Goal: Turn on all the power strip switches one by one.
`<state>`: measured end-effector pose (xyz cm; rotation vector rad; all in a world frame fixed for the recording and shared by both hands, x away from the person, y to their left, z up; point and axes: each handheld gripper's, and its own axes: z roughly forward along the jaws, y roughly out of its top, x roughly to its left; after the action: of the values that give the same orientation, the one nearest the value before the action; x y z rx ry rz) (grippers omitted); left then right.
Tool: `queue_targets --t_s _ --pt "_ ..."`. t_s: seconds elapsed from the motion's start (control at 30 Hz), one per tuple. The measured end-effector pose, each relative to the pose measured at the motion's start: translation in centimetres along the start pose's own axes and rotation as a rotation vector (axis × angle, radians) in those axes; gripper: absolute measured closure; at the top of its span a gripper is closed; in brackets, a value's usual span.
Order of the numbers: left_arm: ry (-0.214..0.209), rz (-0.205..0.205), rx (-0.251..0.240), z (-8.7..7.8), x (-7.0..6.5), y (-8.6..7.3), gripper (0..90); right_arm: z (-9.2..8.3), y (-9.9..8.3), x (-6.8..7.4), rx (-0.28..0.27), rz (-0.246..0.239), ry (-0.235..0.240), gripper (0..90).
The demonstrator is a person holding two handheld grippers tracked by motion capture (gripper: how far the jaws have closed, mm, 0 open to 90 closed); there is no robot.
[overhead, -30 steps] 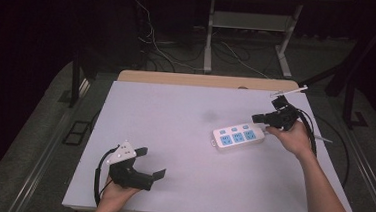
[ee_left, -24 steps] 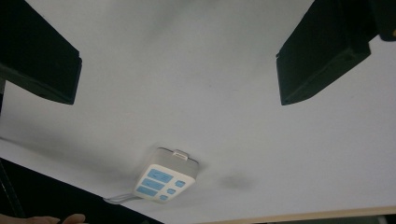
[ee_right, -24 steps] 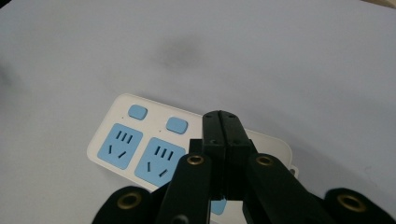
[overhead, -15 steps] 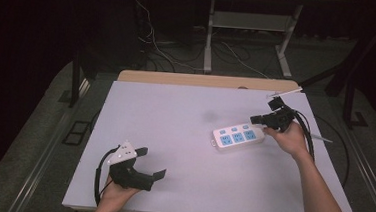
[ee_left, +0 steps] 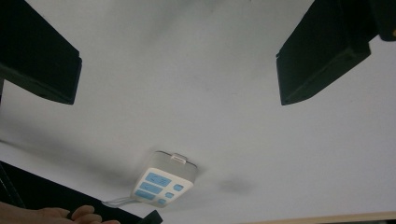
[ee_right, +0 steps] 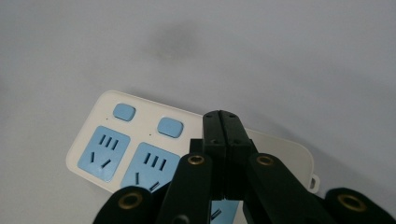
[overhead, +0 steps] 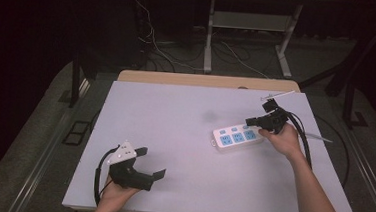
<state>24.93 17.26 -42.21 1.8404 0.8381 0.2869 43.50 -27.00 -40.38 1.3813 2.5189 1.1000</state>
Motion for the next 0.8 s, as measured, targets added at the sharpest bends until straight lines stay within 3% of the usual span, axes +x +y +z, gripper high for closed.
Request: queue_targets --t_s 0.67,0.8 --pt "0.001 0.000 0.001 0.0 0.0 0.0 0.0 1.3 -0.3 -0.4 0.018 0.012 0.000 90.0" --pt "0.001 0.003 0.000 0.0 0.0 0.0 0.0 1.5 -0.2 0.1 0.033 -0.035 -0.021 90.0"
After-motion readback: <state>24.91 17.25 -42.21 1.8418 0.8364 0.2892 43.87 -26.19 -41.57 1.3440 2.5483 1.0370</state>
